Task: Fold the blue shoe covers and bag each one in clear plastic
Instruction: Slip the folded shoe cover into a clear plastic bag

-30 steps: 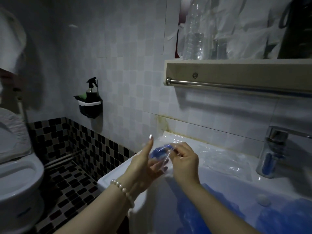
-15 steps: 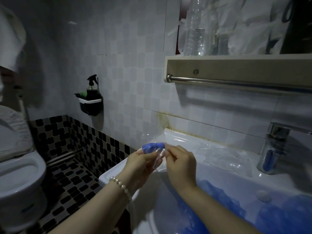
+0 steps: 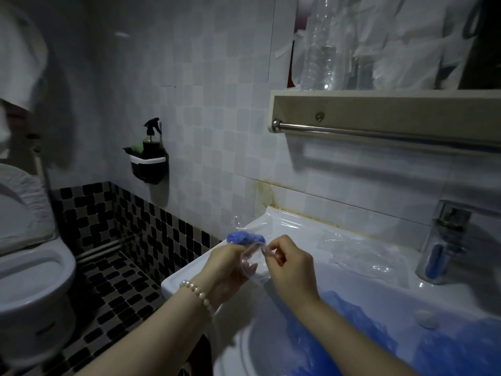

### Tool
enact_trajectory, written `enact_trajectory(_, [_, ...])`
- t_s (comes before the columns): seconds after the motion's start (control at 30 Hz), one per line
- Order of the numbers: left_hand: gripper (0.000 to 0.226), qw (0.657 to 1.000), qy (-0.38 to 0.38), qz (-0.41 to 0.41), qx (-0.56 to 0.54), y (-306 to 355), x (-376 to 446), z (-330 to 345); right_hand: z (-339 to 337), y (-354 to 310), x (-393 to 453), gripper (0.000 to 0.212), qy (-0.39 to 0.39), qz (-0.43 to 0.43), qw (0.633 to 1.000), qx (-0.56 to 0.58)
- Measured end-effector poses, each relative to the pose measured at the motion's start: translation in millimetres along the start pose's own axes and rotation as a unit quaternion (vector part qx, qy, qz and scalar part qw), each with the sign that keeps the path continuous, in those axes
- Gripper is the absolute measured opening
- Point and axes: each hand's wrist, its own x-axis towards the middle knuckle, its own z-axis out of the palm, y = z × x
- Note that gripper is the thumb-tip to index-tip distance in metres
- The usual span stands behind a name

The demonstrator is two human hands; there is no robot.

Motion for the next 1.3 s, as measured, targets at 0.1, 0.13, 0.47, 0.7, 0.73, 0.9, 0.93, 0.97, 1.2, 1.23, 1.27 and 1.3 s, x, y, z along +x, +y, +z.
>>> enact_trajectory(0.1, [0.020,1.000,0.005,0.000,-0.018,-3.5,3.8,-0.7,-1.0,3.8,3.8,0.032,-0.039,0.062,0.993,0.091])
enact_trajectory(0.13, [0.021,1.000,0.006,0.010,-0.007,-5.3,6.0,-0.8,-2.9,4.3,6.1,0.032,-0.056,0.100,0.983,0.143])
enact_trajectory(0.47, [0.019,0.986,0.002,0.061,0.155,-21.9,11.5,9.0,-10.6,2.4,18.2,0.054,-0.122,0.320,0.908,0.243])
enact_trajectory(0.7, [0.010,0.979,-0.036,0.086,0.182,-29.6,12.7,-2.4,-17.1,6.4,20.8,0.015,-0.191,0.403,0.840,0.308])
enact_trajectory(0.73, [0.009,0.980,-0.029,0.085,0.179,-30.6,14.7,-5.2,-19.0,9.4,21.6,0.011,-0.217,0.411,0.832,0.303])
enact_trajectory(0.9, [0.041,0.994,-0.048,0.059,0.079,-25.6,19.6,-6.4,-33.1,18.6,25.7,0.007,-0.264,0.394,0.836,0.275])
enact_trajectory(0.93, [0.047,0.993,-0.064,0.063,0.074,-26.1,19.0,-6.2,-36.2,19.9,25.2,0.007,-0.285,0.375,0.849,0.241])
enact_trajectory(0.97, [0.041,0.991,-0.068,0.072,0.090,-26.4,15.8,-6.0,-39.1,19.9,25.0,0.011,-0.306,0.359,0.857,0.206])
enact_trajectory(1.2, [0.042,0.988,-0.012,0.105,0.112,-34.5,16.6,-8.2,-35.7,23.1,23.3,0.035,-0.318,0.333,0.874,0.153])
enact_trajectory(1.23, [0.048,0.988,-0.006,0.110,0.109,-33.7,15.3,-7.6,-35.5,21.6,22.7,0.040,-0.329,0.327,0.874,0.147])
enact_trajectory(1.27, [0.051,0.988,-0.001,0.115,0.103,-34.4,17.6,-8.9,-34.6,21.9,21.9,0.041,-0.342,0.317,0.873,0.143])
enact_trajectory(1.3, [0.049,0.987,0.005,0.123,0.099,-33.5,15.5,-8.6,-33.9,20.5,21.3,0.039,-0.348,0.311,0.872,0.145])
